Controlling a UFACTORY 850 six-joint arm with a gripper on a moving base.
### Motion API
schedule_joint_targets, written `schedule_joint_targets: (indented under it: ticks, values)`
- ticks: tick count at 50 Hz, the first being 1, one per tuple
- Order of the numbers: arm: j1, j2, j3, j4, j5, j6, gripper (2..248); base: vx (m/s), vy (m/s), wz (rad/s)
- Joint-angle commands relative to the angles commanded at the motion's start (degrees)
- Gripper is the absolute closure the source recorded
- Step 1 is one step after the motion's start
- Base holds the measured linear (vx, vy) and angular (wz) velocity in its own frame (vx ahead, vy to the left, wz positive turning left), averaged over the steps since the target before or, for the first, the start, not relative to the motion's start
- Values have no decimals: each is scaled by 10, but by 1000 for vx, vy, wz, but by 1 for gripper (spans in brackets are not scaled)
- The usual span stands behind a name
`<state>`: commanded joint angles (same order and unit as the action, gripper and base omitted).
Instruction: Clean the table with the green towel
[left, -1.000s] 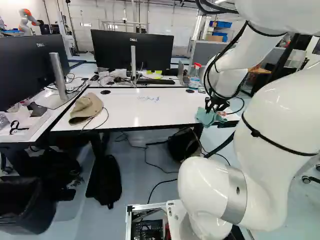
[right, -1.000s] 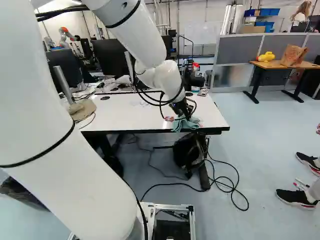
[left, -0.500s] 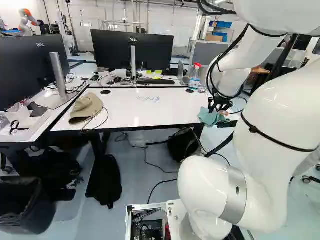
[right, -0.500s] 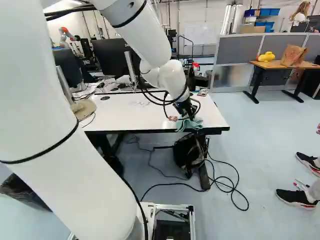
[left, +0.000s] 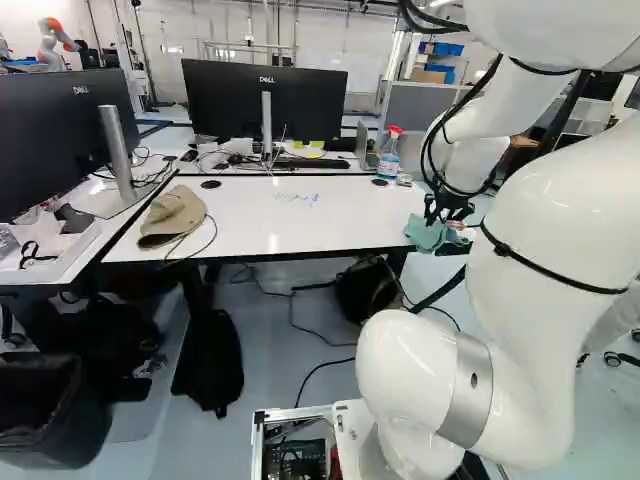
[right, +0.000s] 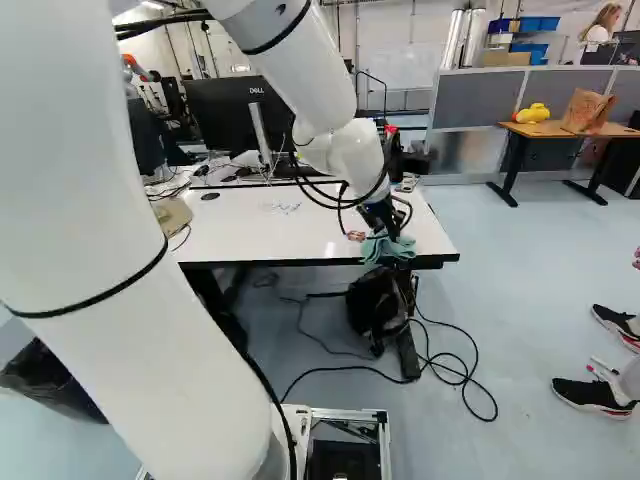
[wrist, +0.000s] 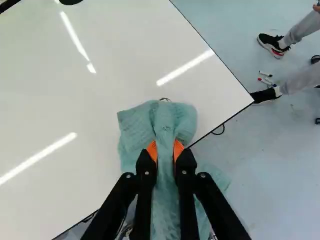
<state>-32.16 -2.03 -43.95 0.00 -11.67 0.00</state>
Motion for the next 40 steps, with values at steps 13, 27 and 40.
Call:
schedule_joint_targets:
  ticks: [13, 27, 40]
  values:
    - [-14, -12, -12, 0, 0, 0, 197, 0, 0, 0]
    - [-21, -19, -20, 0, 0, 0, 197, 0, 0, 0]
    - [-21, -19, -20, 0, 0, 0, 197, 0, 0, 0]
